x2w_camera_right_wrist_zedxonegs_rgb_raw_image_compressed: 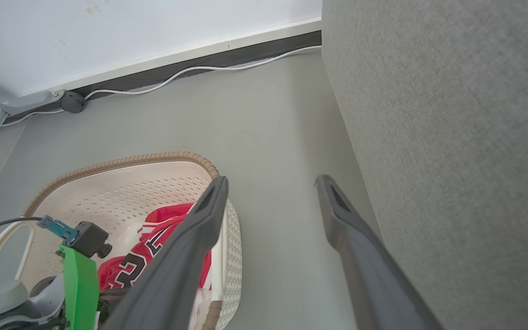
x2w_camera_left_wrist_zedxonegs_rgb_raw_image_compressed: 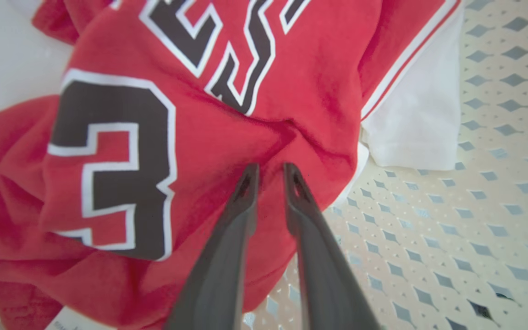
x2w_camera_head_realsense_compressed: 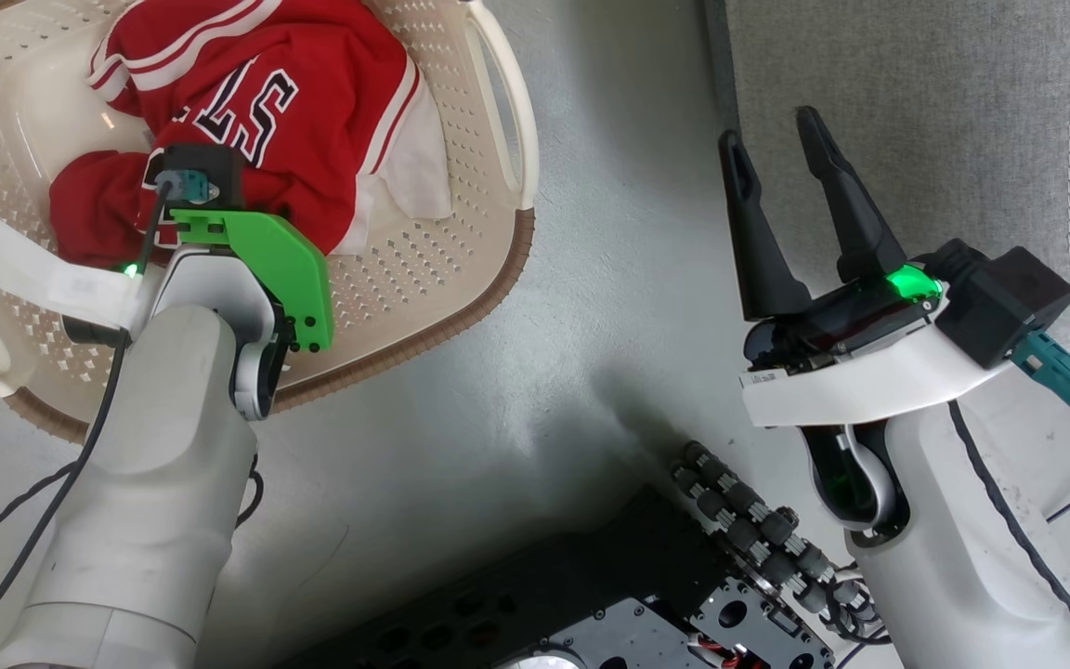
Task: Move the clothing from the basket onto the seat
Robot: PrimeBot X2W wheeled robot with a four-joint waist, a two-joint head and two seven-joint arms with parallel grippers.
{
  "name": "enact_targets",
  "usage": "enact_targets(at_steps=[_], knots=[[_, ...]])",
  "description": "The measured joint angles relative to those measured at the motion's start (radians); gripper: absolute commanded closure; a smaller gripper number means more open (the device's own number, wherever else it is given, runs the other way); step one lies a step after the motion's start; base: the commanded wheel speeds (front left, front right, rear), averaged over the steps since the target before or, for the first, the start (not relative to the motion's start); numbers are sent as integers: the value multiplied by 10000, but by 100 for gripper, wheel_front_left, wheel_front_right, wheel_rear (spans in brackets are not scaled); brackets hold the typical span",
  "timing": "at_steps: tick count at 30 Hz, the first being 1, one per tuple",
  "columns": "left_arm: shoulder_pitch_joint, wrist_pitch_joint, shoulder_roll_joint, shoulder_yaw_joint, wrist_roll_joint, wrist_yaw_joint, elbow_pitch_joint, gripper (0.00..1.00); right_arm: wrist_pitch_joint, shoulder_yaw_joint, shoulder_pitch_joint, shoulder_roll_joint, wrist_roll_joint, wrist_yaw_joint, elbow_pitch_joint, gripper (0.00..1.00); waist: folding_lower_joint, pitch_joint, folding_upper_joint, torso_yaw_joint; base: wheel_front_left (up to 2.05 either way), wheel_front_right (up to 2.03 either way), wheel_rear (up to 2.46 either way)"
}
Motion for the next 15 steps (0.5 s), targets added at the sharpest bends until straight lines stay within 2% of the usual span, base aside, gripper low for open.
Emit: enact_targets(at_steps=[2,15], knots=[[-17,-25,-2,-15,0,-36,29,100,0,-13,0,0,0,0,-10,0,0,-2,0,1,0,0,0],[-500,-702,-17,205,-138,-176,-219,100,0,-15,-7,0,0,29,-13,0,0,-44,0,26,0,0,0]])
